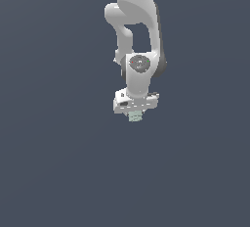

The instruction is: Pick up the object and move it to a goal position.

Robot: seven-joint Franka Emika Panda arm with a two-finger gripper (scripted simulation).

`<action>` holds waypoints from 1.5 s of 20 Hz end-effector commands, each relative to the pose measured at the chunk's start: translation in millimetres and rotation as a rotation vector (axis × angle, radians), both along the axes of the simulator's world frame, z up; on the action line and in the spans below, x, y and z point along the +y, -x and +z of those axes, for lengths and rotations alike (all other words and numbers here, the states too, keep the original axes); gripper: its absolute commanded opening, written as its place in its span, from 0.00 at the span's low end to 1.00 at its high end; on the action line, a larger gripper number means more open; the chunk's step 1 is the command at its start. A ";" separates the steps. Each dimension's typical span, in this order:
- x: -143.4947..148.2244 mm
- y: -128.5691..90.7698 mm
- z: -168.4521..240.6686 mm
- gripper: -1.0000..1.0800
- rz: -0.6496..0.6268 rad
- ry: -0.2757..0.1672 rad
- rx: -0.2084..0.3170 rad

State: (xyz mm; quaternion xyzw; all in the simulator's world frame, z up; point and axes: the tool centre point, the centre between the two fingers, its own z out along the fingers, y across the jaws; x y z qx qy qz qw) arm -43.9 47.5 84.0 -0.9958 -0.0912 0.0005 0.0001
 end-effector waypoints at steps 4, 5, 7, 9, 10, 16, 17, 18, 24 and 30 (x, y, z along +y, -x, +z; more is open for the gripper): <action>-38.6 16.3 42.3 0.00 -0.001 0.000 -0.001; -46.3 19.5 50.7 0.00 -0.001 -0.001 -0.001; -61.9 26.1 68.1 0.00 -0.001 -0.001 -0.001; -78.1 32.9 86.2 0.00 -0.001 -0.002 -0.001; -86.3 36.2 95.3 0.00 -0.001 -0.002 -0.001; -135.3 56.0 150.0 0.00 -0.001 -0.004 -0.001; -143.2 59.1 158.9 0.00 -0.001 -0.004 -0.001; -150.9 62.0 167.5 0.00 -0.001 -0.004 -0.001; -193.2 77.5 214.2 0.00 -0.001 -0.004 -0.001; -223.4 86.7 246.9 0.00 -0.001 -0.002 -0.001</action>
